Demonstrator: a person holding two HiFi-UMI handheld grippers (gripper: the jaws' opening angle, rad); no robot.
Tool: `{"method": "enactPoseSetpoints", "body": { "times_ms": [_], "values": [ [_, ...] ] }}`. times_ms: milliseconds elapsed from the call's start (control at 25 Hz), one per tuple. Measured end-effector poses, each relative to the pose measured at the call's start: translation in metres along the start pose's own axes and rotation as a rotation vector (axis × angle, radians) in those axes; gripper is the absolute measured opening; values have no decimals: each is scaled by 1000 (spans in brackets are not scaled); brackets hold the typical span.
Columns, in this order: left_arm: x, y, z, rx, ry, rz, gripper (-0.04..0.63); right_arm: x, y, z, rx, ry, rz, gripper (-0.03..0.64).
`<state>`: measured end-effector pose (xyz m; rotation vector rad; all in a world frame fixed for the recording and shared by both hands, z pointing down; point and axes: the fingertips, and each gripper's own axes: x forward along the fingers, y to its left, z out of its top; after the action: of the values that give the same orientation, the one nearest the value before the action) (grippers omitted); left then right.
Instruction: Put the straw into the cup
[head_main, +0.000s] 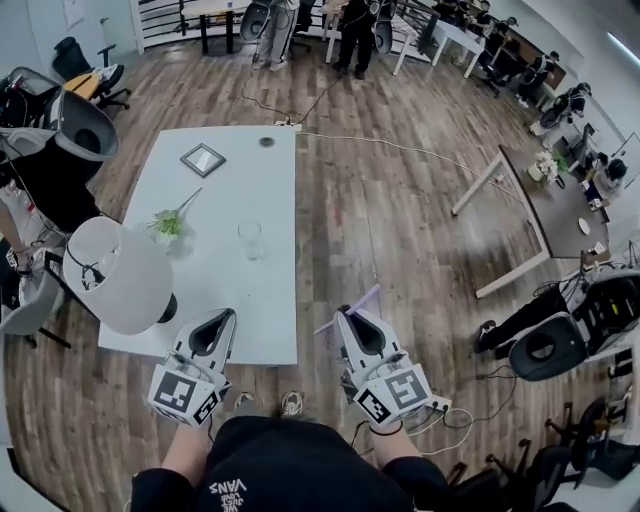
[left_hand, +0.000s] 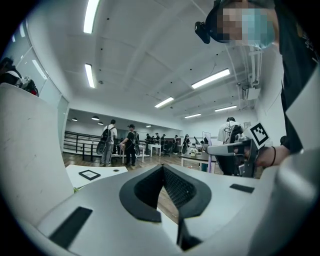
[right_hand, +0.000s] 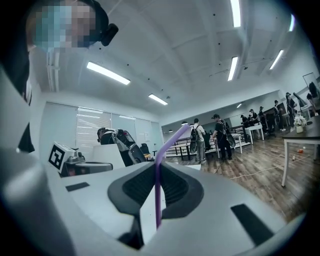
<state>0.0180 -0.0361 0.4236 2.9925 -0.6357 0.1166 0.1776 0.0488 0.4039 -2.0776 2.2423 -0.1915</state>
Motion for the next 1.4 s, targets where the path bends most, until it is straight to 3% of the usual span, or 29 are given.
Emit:
{"method": "enactPoseSetpoints", "body": {
  "times_ms": [560,1400],
  "values": [
    [5,16,-8,-19,19,64,11,33,-3,-8,4,22,62,40],
    [59,78,-8,-19,24,-50,11,119,-6,-7,-22,20,10,40]
  ]
}}
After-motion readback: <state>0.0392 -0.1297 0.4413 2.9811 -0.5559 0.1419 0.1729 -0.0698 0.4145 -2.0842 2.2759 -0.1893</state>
